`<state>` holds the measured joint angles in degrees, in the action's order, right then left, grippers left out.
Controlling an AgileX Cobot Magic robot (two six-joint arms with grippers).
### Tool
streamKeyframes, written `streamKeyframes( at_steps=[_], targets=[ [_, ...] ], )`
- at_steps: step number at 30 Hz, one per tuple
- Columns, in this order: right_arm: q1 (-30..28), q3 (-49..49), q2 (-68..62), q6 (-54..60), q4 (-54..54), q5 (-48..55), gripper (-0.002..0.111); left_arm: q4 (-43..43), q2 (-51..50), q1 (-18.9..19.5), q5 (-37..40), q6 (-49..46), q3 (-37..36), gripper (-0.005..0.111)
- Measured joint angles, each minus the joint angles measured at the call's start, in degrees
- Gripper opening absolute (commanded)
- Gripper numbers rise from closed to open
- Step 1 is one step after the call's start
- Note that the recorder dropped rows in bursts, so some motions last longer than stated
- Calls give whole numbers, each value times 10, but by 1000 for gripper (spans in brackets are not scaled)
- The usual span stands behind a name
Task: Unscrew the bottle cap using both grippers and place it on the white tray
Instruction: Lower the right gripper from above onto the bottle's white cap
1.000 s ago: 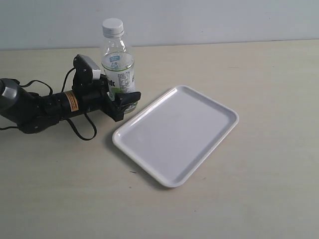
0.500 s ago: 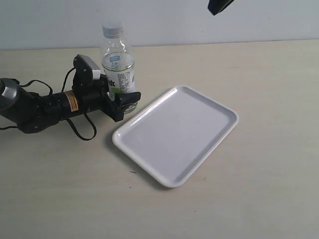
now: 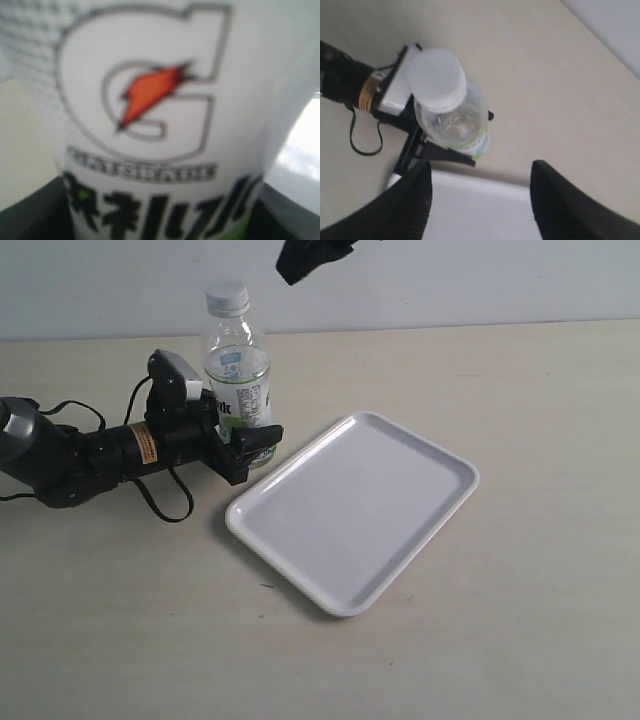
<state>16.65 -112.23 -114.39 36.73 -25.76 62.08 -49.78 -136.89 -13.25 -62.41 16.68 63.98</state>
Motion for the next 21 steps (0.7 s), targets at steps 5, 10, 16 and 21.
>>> streamKeyframes(
  at_steps=[5, 10, 16, 21],
  targets=[
    [30, -1, -14, 3, -22, -53, 66, -1, 0, 0, 0, 0, 0, 0],
    [53, -1, -29, -5, -24, -99, 67, -2, 0, 0, -1, -19, 0, 0],
    [53, -1, -40, -68, 2, -103, 67, -3, 7, 0, 22, -50, 6, 0],
    [53, -3, -44, -84, 3, -92, 69, -3, 8, 0, 24, -52, 6, 0]
  ],
)
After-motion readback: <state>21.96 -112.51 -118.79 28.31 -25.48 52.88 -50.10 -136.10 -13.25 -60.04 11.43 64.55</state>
